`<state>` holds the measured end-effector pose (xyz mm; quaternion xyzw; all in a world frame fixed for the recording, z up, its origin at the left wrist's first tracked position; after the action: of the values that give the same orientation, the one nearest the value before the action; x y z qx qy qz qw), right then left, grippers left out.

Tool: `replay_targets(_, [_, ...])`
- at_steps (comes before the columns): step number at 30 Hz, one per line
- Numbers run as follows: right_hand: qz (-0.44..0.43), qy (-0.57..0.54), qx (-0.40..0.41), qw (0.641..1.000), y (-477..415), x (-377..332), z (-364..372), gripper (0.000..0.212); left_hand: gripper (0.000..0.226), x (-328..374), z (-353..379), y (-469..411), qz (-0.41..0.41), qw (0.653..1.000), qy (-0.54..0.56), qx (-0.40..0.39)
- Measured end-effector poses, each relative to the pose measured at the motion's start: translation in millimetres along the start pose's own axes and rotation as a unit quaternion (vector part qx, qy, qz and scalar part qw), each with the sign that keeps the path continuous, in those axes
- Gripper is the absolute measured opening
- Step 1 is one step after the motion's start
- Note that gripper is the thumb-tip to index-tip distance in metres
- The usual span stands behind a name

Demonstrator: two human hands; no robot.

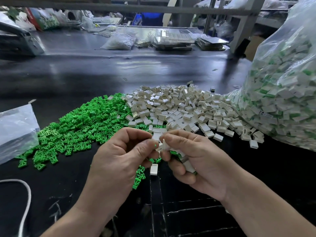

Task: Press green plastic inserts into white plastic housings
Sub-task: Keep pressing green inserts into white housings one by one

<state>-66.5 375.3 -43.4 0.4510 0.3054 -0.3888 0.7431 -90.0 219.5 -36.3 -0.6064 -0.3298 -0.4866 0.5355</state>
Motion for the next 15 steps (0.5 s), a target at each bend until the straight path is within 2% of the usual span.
replay_targets(6, [0.030,-0.098,-0.042,0.994,-1.6,1.6,-2.2,0.015,0.022,-5.4,-4.0,-0.2,-0.024,0.999,0.036,0.013])
replay_targets(15, [0.045,-0.114,-0.040,0.992,-3.7,4.2,-2.0,0.023,0.011,-8.2,1.0,-0.6,-0.081,0.985,0.151,0.016])
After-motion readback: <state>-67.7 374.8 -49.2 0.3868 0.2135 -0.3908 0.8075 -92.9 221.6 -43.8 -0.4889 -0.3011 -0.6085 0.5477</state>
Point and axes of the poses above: each hand's wrist, its own y-axis away from the middle knuckle, its own z-axis out of the palm, x = y × z, the point moved 4 cm from there along -y, towards the middle knuckle, and after that the axes turned 12 degrees about z, right-handed, at the moved point
